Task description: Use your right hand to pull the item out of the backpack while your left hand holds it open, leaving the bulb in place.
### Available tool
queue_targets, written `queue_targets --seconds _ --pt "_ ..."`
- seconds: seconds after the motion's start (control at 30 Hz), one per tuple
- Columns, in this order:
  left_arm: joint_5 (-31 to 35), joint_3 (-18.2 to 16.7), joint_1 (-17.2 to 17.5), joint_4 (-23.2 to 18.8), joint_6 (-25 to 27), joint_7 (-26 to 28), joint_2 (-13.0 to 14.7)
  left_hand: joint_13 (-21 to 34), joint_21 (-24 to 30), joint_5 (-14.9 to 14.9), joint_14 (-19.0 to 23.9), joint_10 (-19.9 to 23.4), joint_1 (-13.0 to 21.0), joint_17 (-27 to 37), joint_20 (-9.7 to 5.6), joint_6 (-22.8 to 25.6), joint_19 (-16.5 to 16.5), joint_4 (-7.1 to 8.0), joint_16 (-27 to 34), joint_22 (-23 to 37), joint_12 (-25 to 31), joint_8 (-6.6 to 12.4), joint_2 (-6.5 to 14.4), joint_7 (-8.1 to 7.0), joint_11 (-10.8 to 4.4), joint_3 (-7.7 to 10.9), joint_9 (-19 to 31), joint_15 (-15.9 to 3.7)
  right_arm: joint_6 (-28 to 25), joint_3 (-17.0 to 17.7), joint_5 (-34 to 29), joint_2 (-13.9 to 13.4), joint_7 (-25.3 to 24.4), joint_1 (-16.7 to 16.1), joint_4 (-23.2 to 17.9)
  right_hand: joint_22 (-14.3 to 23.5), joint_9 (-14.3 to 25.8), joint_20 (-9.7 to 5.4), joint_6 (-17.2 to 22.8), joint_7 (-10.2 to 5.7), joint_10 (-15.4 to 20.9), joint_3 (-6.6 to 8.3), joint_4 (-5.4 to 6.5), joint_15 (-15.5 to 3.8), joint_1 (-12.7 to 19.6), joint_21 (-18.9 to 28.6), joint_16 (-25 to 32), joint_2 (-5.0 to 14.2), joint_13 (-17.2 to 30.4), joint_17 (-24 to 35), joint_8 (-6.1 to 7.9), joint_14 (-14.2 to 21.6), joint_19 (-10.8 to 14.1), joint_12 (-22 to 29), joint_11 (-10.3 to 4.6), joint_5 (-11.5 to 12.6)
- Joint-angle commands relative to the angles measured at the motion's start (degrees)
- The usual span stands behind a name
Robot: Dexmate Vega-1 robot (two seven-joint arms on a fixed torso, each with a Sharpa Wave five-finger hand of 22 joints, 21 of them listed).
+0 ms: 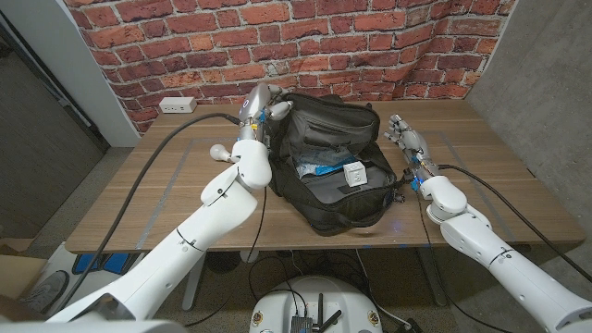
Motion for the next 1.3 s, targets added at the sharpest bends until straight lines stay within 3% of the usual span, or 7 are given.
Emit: queue_targets --seconds 0.03,0.4,0.8,1.3 --pt "-4.0 0.0 -2.4 2.4 -0.5 1.9 -0.7 0.2 0.2 0.4 0.6 0.8 0.0 0.2 -5.98 0.7 0.7 0.12 0.0 0.3 0.1 0.01 0.7 0.39 -0.39 0.65 0.2 -0.04 -2.2 1.8 -0.7 -2.5 -2.0 -3.2 -4.9 0.1 0.2 -0.52 0.6 -0.01 0.4 0.07 -0.41 -0.16 0.4 0.2 0.3 1.4 0.1 0.2 0.11 0.3 0.3 0.4 0.23 -0.1" --pt "-6.6 0.4 -4.3 5.3 -2.4 3.8 -1.5 0.2 0.2 0.4 0.8 1.0 0.0 0.2 -5.97 0.7 0.8 0.14 -0.1 0.3 0.1 -0.07 0.7 0.49 -0.12 0.68 0.2 -0.02 -5.0 4.1 -1.8 -5.6 -4.4 -7.3 -11.0 0.1 0.3 -0.15 0.9 0.53 0.2 0.21 -0.88 0.32 0.8 0.2 0.1 1.15 0.1 0.0 0.19 0.2 0.3 0.3 0.61 -0.1" --pt "-7.9 1.4 -6.0 7.1 -3.8 3.7 -1.0 0.2 0.2 0.4 1.0 1.1 0.1 0.2 -5.98 0.7 0.8 0.12 -0.1 0.3 0.1 -0.17 0.7 0.55 -0.3 0.72 0.3 -0.06 -9.3 6.4 -3.4 -7.8 -7.7 -11.4 -17.2 0.1 0.3 0.08 1.6 0.79 0.5 1.0 -3.47 0.49 3.1 0.1 -0.3 -0.08 0.1 -1.0 0.36 0.5 0.5 0.4 0.77 -0.2" --pt "-10.1 0.7 -7.8 9.2 -4.4 4.5 -1.5 0.2 0.1 0.4 1.4 1.0 0.1 0.3 -5.96 0.7 0.8 0.16 0.0 0.3 0.0 -0.34 0.8 0.5 -0.37 0.76 0.3 -0.04 -15.3 8.9 -6.0 -10.2 -10.8 -15.8 -23.9 0.1 0.3 0.03 1.7 0.22 1.3 1.32 -5.52 -0.1 4.8 0.0 -0.4 -1.06 0.1 -1.8 0.26 1.6 0.6 0.5 0.5 -0.4"
